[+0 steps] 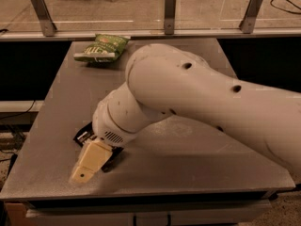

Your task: Move rxbar chocolate near green jalapeno chip bag

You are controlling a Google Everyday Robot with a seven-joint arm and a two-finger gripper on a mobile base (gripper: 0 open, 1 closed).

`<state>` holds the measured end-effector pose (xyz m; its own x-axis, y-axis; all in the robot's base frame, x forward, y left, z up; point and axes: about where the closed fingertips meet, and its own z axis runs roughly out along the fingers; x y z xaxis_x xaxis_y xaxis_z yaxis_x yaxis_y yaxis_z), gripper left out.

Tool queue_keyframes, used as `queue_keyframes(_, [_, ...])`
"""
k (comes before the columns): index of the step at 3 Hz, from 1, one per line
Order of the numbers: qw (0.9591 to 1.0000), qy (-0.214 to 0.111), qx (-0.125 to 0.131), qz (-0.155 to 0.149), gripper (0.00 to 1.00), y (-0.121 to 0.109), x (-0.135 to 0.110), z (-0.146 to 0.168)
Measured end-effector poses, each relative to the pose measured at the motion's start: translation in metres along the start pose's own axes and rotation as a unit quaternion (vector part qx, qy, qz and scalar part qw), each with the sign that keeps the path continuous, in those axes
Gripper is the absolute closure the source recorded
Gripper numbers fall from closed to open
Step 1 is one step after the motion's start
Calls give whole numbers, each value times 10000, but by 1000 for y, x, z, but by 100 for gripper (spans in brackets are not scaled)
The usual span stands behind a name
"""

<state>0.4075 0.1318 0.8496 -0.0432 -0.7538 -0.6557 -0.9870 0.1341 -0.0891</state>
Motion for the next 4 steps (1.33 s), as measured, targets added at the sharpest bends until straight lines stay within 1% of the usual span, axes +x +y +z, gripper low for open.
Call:
queue_keyframes(1, [9999, -35, 50, 108, 17, 0, 8, 11])
queue_keyframes(2, [9997, -72, 57, 206, 40, 1, 12, 19])
queue_keyframes(3, [9996, -82, 84, 258, 63, 0, 13, 20])
queue_keyframes(4, [9997, -86, 161, 187, 87, -6, 8, 9])
